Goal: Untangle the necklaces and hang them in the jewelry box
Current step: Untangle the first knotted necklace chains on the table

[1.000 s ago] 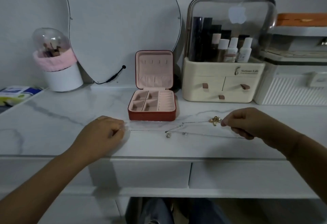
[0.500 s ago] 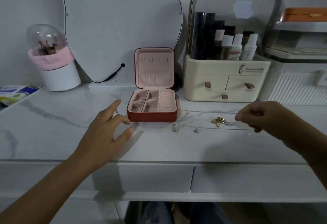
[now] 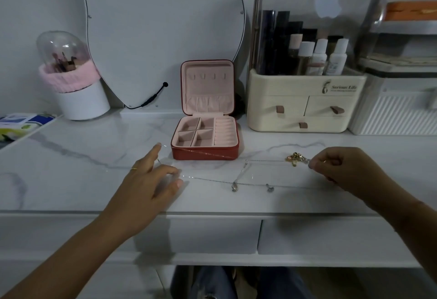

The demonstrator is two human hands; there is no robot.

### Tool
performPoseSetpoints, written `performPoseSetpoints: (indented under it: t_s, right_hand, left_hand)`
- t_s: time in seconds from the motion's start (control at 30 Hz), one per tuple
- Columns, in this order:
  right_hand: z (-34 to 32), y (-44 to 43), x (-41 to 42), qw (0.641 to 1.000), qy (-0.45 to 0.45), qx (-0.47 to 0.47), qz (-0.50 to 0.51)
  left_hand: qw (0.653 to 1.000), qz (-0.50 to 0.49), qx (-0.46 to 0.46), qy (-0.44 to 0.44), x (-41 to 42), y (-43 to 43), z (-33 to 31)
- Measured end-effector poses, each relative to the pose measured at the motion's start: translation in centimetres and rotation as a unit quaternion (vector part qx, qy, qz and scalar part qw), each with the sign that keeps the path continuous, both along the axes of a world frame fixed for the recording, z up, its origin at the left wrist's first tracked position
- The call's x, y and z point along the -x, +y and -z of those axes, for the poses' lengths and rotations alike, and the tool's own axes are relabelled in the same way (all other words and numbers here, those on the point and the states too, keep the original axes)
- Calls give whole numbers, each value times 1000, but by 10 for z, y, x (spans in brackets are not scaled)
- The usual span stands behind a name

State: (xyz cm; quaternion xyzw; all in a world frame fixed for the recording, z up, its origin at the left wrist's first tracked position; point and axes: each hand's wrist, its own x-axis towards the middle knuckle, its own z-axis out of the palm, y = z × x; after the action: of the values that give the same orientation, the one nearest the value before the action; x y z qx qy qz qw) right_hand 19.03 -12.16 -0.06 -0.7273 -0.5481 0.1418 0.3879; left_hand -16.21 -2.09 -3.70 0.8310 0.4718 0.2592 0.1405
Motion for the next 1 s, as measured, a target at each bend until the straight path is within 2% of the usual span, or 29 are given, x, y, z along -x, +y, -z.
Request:
performPoseSetpoints:
  t_s: [0.2,0.3,0.37,0.4,0.5,0.57,0.7,0.87,1.0]
  right_hand:
    - [5,-1,0,997,-80,-5,7]
    - [4,-6,4,981,-193,9,11]
    - [3,-5,10,963,-266,-33,8]
    - [1,-2,16,961,-270,-55,-23]
    - [-3,13,51,960,-211,-54,-176]
    - [2,26,72,958,-175,-31,-225]
    - [16,38,82,973,-106,-19,-205]
    - [28,35,79,977,-84,-52,-190]
    - [27,36,82,979,-70,-52,-183]
  left_hand:
    - [999,12,-27,-32,-1,2,-5]
    - [995,-2,-90,-41,-9,-1,-10]
    - [994,10,-95,-52,-23,-7,-12]
    - [994,28,-81,-61,-33,-12,-13]
    - [996,74,-37,-42,-70,-27,-9]
    - [997,68,-40,-25,-88,-30,-6]
    - [997,52,-42,-34,-98,-28,-6]
    - [997,43,-21,-52,-91,-28,-6]
    - [989,26,52,-136,-81,-27,-12]
